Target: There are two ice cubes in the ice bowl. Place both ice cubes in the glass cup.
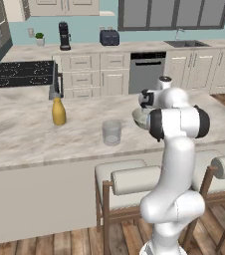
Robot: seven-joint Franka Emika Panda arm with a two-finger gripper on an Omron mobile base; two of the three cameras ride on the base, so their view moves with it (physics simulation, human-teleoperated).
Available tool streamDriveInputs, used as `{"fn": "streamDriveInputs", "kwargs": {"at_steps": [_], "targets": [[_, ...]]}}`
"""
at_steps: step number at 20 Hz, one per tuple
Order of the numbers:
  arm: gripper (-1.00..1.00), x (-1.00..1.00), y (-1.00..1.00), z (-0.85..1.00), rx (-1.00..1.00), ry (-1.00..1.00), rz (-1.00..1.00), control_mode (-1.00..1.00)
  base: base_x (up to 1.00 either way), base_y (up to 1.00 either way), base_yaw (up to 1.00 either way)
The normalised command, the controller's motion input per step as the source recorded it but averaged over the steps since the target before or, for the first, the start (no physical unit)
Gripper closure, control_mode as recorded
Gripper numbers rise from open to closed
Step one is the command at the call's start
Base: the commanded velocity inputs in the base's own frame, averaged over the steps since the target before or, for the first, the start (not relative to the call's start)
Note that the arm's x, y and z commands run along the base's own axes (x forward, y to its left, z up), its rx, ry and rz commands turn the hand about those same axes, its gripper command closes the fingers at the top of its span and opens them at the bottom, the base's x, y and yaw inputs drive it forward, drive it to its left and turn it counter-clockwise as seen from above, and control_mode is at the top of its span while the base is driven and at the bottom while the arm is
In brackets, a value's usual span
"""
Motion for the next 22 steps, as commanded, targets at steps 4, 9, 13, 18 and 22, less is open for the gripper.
{"fn": "streamDriveInputs", "kwargs": {"at_steps": [4,9,13,18,22], "targets": [[-1.0,0.35,-0.25,-0.32,0.0,0.05,0.0,-1.0,0.0,0.0,0.0],[-1.0,0.12,-0.12,-0.12,-0.02,0.09,0.0,-1.0,0.0,0.0,0.0],[-1.0,0.14,0.0,-0.18,-0.04,0.1,0.0,-1.0,0.0,0.0,0.0],[-1.0,0.23,0.0,-0.23,-0.05,0.02,0.0,-1.0,0.0,0.0,0.0],[-1.0,0.26,0.0,-0.27,-0.05,0.0,0.0,-1.0,0.0,0.0,0.0]]}}
